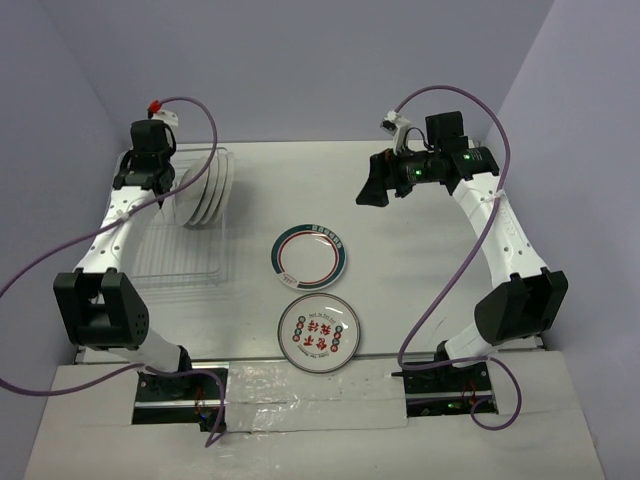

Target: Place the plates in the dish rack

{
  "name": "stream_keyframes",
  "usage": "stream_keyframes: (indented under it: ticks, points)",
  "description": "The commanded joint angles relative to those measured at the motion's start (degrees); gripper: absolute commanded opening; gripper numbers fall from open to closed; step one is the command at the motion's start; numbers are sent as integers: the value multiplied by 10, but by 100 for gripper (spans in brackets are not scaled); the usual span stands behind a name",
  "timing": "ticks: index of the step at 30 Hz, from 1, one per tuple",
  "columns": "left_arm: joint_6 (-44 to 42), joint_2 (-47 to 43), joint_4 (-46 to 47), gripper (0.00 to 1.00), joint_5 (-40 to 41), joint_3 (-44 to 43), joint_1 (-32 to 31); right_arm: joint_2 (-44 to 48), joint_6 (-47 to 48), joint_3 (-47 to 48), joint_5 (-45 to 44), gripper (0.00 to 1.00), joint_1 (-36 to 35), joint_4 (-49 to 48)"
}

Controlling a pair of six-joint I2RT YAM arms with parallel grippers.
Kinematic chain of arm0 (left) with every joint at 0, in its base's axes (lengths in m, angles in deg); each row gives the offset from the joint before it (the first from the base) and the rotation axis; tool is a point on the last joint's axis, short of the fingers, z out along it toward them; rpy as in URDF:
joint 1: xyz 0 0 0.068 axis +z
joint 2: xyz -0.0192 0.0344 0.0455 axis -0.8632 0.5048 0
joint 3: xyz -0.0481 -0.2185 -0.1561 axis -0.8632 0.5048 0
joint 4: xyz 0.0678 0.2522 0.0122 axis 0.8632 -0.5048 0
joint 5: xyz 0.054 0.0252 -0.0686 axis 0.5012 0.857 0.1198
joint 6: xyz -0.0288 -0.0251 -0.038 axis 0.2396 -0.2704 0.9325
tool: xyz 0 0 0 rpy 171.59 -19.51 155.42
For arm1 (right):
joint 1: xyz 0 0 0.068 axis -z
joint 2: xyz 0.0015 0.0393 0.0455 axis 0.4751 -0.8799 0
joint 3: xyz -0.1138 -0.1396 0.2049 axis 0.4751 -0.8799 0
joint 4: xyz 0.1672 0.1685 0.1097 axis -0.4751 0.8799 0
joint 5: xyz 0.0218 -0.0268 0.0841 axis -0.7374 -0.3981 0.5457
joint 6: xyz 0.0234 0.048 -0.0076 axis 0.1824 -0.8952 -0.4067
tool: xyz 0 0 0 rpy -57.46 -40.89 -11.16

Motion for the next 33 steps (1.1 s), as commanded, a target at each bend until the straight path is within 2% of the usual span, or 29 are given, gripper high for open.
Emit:
stream_keyframes:
  ticks: [1, 10, 12, 13, 14, 16, 17, 18, 19, 22, 23, 24, 25, 26, 33]
  points:
    - [15, 8, 46, 2, 1, -21, -2, 1, 13, -2, -11, 100, 0, 4]
    - [41, 48, 39, 6, -15, -20, -1, 1, 29, -30, -22, 100, -1, 12]
    - [47, 52, 36, 11, -19, -19, -1, 2, 35, -45, -33, 100, -2, 17]
    - [50, 53, 30, 15, -22, -20, -2, 2, 38, -51, -37, 100, -3, 19]
    - [53, 54, 27, 24, -26, -20, -2, 3, 50, -65, -50, 100, -4, 21]
    - [58, 53, 17, 31, -32, -24, -4, 12, 60, -84, -66, 100, -14, 19]
    - [59, 52, 12, 39, -31, -24, -6, 14, 69, -103, -74, 100, -17, 18]
    - [61, 51, 7, 43, -33, -27, -7, 20, 73, -113, -85, 100, -20, 17]
    - [62, 47, 2, 52, -40, -29, -9, 21, 81, -129, -89, 100, -26, 17]
    - [73, 35, -24, 65, -58, -46, -12, 18, 81, -147, -98, 100, -31, 11]
    - [82, 33, -42, 74, -65, -54, -14, 12, 76, -157, -98, 100, -31, 1]
    - [87, 25, -54, 79, -76, -73, -14, 7, 72, -161, -96, 100, -31, -3]
    - [93, 21, -67, 93, -107, -85, -15, 2, 59, -167, -93, 99, -31, -9]
    - [104, 15, -87, 99, -122, -107, -15, -8, 49, -167, -92, 99, -31, -26]
    - [159, -72, -98, 99, -256, -159, -15, -88, -84, -166, -121, 97, -31, -139]
